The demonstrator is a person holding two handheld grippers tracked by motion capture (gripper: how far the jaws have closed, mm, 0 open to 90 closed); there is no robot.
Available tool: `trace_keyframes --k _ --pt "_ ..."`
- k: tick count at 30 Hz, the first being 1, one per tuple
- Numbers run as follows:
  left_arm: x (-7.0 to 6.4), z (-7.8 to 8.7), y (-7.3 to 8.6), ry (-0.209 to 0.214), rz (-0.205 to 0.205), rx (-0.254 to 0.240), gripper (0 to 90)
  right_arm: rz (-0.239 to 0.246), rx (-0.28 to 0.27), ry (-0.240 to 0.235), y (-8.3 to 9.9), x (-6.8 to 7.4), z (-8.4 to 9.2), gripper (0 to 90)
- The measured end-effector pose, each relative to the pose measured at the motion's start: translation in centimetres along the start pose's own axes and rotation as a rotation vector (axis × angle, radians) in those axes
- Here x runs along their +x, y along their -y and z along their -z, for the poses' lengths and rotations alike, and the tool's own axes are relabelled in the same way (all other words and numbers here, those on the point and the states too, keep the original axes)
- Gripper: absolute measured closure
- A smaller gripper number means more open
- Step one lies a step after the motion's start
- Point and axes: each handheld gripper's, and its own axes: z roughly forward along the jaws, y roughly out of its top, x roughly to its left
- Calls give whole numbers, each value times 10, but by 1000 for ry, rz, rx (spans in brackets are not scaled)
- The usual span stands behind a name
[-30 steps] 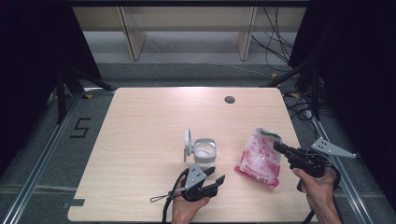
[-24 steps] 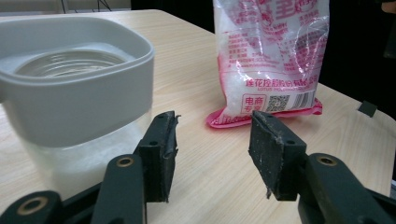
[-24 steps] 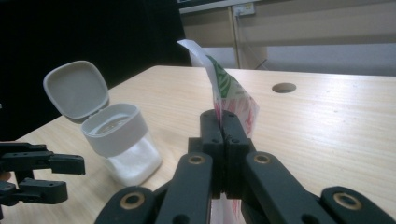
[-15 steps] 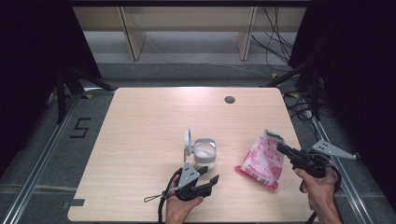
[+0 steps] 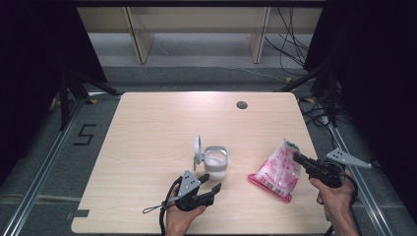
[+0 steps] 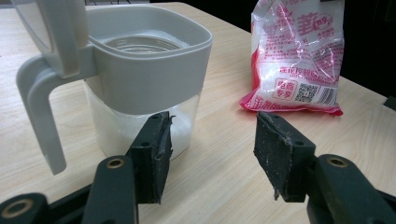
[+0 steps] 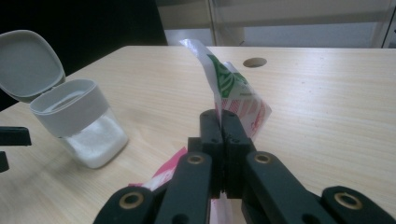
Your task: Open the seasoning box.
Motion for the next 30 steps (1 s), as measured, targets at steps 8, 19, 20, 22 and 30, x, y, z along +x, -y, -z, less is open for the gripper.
trace_keyframes --k 8,19,20,22,30 --pt "5 2 0 -7 5 -5 452 3 2 28 6 -11 -4 900" --pt "18 11 -2 -40 28 -23 458 -20 34 57 12 -13 -6 871" --pt "19 12 -3 -39 25 -22 459 -21 34 58 12 -13 -6 865" --pt "20 12 -4 -43 26 -23 460 -8 38 56 12 -14 -6 855" --pt "22 18 -8 -65 20 -24 465 -44 30 89 21 -20 -4 780"
